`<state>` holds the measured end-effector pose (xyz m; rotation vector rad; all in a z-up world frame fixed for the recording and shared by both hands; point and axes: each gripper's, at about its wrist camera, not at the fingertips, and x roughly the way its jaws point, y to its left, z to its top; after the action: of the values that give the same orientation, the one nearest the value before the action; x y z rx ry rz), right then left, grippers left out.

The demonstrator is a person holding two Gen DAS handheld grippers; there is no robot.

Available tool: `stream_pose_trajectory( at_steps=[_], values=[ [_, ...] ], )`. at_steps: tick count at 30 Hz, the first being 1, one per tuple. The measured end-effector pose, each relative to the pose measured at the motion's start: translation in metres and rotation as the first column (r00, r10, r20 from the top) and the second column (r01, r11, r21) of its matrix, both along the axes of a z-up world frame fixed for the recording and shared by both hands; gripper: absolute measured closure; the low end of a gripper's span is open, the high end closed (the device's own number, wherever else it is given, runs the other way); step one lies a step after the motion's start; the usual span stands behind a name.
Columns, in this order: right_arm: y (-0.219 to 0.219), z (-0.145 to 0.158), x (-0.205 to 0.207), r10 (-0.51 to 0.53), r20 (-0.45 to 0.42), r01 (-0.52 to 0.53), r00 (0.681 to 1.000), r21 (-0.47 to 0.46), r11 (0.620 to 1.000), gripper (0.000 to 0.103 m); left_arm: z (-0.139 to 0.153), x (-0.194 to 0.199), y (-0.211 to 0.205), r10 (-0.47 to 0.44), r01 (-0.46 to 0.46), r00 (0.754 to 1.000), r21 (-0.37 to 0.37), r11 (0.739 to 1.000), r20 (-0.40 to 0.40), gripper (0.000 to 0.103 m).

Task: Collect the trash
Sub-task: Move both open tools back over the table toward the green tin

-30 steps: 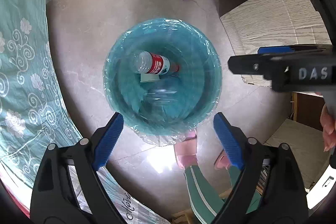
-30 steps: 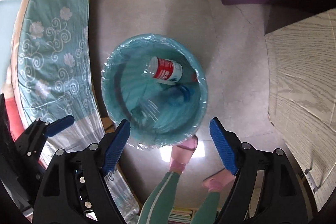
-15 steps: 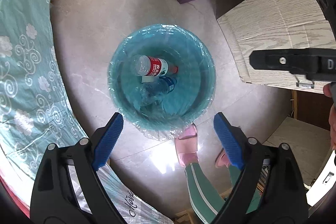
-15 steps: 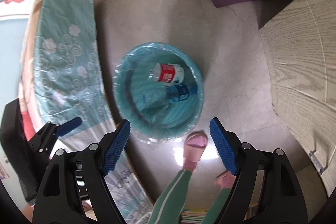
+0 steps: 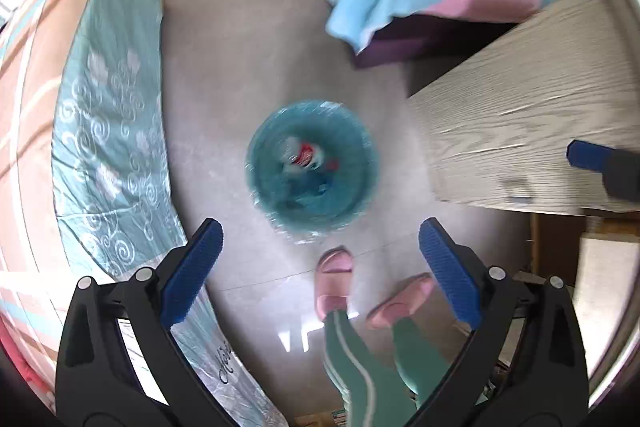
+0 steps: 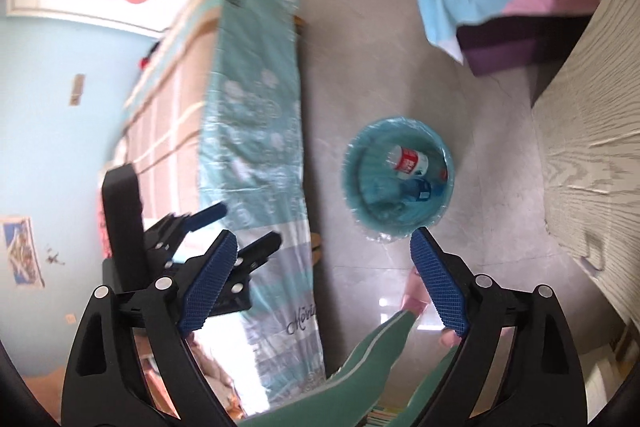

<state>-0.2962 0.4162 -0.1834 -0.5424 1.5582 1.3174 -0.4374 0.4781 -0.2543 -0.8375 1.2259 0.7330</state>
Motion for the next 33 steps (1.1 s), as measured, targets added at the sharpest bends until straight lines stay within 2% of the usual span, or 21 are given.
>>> stream_pose_trajectory(
  at_steps=[2, 5, 8, 10, 13, 16, 19, 23, 28, 32, 33],
  values=[
    [-0.016, 0.039, -0.001, 0.014, 0.032, -0.015, 0.999, 0.053, 0.998, 0.015, 0.028, 0.011, -0.01, -0.027, 0.027, 1.0, 0.022, 0.999, 0.011, 0.007],
    [-0.05, 0.096, 0.011, -0.015, 0.076, 0.006, 0.997, 0.116, 0.993, 0.015, 0.063, 0.033, -0.02, -0.055, 0.056, 0.998, -0.023, 0.998, 0.03, 0.007],
    [-0.09, 0.14, 0.03, -0.068, 0.105, 0.051, 0.992, 0.163, 0.985, 0.015, 0.104, 0.056, -0.034, -0.085, 0.086, 0.991, 0.0, 0.996, 0.105, 0.007],
    [-0.12, 0.163, 0.044, -0.127, 0.132, 0.101, 0.983, 0.187, 0.977, 0.014, 0.127, 0.073, -0.047, -0.127, 0.123, 0.983, 0.033, 0.992, 0.134, 0.007],
    [-0.172, 0.188, 0.073, -0.236, 0.125, 0.206, 0.963, 0.218, 0.954, 0.014, 0.156, 0.103, -0.072, -0.204, 0.194, 0.965, 0.07, 0.978, 0.166, 0.007],
    [-0.226, 0.203, 0.101, -0.366, 0.106, 0.333, 0.925, 0.244, 0.911, 0.014, 0.179, 0.136, -0.102, -0.304, 0.289, 0.932, 0.098, 0.952, 0.196, 0.007],
    [-0.282, 0.214, 0.121, -0.488, 0.098, 0.448, 0.867, 0.273, 0.851, 0.014, 0.196, 0.172, -0.139, -0.43, 0.411, 0.879, 0.132, 0.902, 0.208, 0.007],
    [-0.357, 0.219, 0.142, -0.619, 0.122, 0.569, 0.776, 0.29, 0.77, 0.014, 0.209, 0.224, -0.196, -0.601, 0.574, 0.774, 0.181, 0.799, 0.2, 0.007],
    [-0.432, 0.219, 0.165, -0.73, 0.115, 0.681, 0.674, 0.288, 0.674, 0.014, 0.213, 0.28, -0.254, -0.723, 0.698, 0.664, 0.19, 0.691, 0.192, 0.007],
    [-0.48, 0.221, 0.182, -0.781, 0.135, 0.729, 0.61, 0.292, 0.62, 0.014, 0.213, 0.319, -0.296, -0.78, 0.752, 0.6, 0.205, 0.626, 0.179, 0.007],
    [-0.492, 0.222, 0.187, -0.793, 0.136, 0.74, 0.594, 0.295, 0.605, 0.014, 0.215, 0.328, -0.306, -0.786, 0.76, 0.593, 0.203, 0.618, 0.174, 0.007]
  ],
)
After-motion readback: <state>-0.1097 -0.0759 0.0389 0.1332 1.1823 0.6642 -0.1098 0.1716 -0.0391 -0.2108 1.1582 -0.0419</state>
